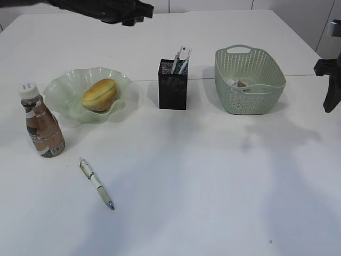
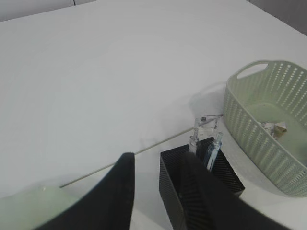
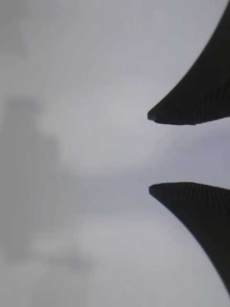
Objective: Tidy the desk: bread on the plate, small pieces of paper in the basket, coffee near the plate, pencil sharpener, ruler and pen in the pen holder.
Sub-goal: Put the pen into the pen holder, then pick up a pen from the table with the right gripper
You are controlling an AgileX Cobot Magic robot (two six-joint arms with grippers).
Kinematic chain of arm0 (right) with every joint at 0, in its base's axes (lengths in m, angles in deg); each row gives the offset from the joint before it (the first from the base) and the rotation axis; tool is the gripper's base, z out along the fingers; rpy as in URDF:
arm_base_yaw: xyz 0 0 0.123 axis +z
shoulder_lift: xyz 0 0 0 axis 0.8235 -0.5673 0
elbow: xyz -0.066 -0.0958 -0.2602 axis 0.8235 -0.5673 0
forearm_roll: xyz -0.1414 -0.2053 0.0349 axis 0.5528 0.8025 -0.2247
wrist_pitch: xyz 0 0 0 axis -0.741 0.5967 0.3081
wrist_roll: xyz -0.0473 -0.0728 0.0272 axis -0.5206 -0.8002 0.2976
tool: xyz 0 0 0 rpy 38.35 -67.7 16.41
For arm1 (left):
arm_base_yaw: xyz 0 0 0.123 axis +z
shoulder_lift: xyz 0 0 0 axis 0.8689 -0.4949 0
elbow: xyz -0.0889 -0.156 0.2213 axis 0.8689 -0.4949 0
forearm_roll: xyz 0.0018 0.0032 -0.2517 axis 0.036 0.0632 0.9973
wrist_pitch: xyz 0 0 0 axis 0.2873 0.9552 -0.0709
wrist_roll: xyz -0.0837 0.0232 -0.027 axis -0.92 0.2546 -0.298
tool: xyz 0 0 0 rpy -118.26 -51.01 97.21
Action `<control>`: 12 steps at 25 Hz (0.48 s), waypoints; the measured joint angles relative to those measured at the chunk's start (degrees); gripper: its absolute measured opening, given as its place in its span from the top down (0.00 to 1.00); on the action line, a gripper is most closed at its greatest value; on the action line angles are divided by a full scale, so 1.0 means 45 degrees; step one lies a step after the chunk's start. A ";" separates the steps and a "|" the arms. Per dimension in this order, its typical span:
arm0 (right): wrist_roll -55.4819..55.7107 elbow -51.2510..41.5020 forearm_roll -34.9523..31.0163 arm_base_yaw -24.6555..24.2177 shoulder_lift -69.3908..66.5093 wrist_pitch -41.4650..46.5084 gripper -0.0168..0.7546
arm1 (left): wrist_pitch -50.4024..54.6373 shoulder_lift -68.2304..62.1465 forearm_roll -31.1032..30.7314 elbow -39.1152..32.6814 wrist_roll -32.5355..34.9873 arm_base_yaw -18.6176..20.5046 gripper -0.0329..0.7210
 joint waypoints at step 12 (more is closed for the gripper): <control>-0.0373 0.0000 -0.0213 0.1826 0.0553 0.0137 0.55 | 0.5304 0.3622 0.0233 0.0000 -0.0190 0.1103 0.65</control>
